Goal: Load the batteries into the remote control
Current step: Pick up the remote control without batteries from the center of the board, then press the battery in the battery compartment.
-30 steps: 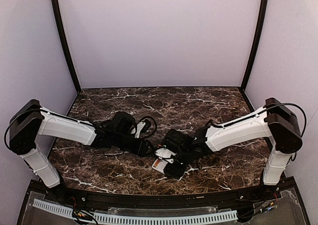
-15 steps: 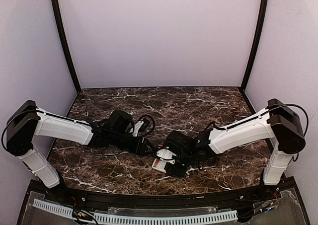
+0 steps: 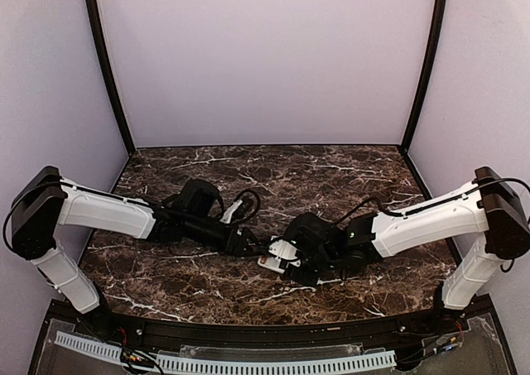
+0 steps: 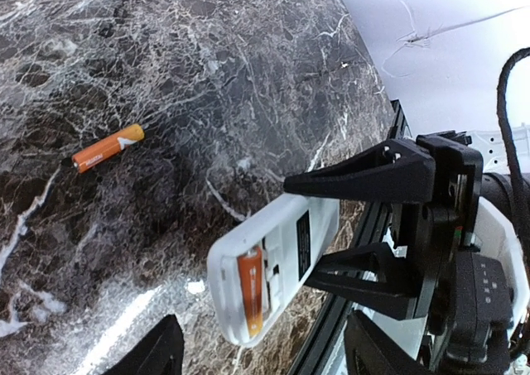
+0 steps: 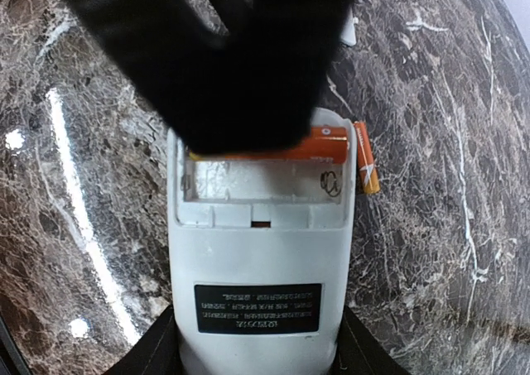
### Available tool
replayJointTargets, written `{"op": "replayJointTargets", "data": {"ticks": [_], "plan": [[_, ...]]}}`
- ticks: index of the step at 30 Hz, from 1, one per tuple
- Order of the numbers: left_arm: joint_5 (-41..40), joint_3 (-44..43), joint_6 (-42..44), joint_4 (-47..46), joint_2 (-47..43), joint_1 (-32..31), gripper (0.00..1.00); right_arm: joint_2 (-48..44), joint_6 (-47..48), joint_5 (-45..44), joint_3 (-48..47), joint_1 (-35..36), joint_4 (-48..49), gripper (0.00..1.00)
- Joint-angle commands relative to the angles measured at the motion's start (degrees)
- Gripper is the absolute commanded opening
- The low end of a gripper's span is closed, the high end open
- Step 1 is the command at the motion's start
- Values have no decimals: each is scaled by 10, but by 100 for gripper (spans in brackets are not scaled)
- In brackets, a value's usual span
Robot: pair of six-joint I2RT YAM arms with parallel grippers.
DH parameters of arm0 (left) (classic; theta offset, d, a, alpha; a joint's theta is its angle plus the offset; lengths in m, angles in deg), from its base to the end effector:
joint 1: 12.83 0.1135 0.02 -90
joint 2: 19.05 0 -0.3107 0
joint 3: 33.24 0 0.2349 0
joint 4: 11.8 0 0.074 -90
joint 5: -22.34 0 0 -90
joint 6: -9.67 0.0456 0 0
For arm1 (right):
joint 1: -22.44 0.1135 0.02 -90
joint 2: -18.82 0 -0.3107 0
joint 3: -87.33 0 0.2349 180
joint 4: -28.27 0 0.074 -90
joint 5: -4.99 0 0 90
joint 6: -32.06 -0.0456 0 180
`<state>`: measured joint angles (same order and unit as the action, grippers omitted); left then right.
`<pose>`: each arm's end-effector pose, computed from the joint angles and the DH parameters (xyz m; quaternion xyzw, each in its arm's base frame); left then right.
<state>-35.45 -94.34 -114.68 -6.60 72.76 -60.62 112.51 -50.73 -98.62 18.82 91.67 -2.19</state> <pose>0.1990 -0.2555 0.2381 0.2254 0.8351 -0.4733 0.1670 0.1233 0.2948 0.2259 -0.5594 0.7670 0.0541 0.3097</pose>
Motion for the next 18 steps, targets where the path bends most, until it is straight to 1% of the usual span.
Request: {"op": "replayJointTargets", "data": {"ticks": [1, 5, 11, 18], "plan": [[31, -29, -25, -8, 14, 2, 67, -25, 16, -25, 13, 16, 35, 27], [47, -36, -47, -27, 29, 3, 66, -33, 25, -41, 13, 26, 40, 25], [52, -42, -62, -27, 38, 3, 60, -36, 32, -57, 7, 32, 40, 24], [42, -38, -64, -22, 39, 3, 47, -44, 30, -70, 7, 33, 40, 21]]}}
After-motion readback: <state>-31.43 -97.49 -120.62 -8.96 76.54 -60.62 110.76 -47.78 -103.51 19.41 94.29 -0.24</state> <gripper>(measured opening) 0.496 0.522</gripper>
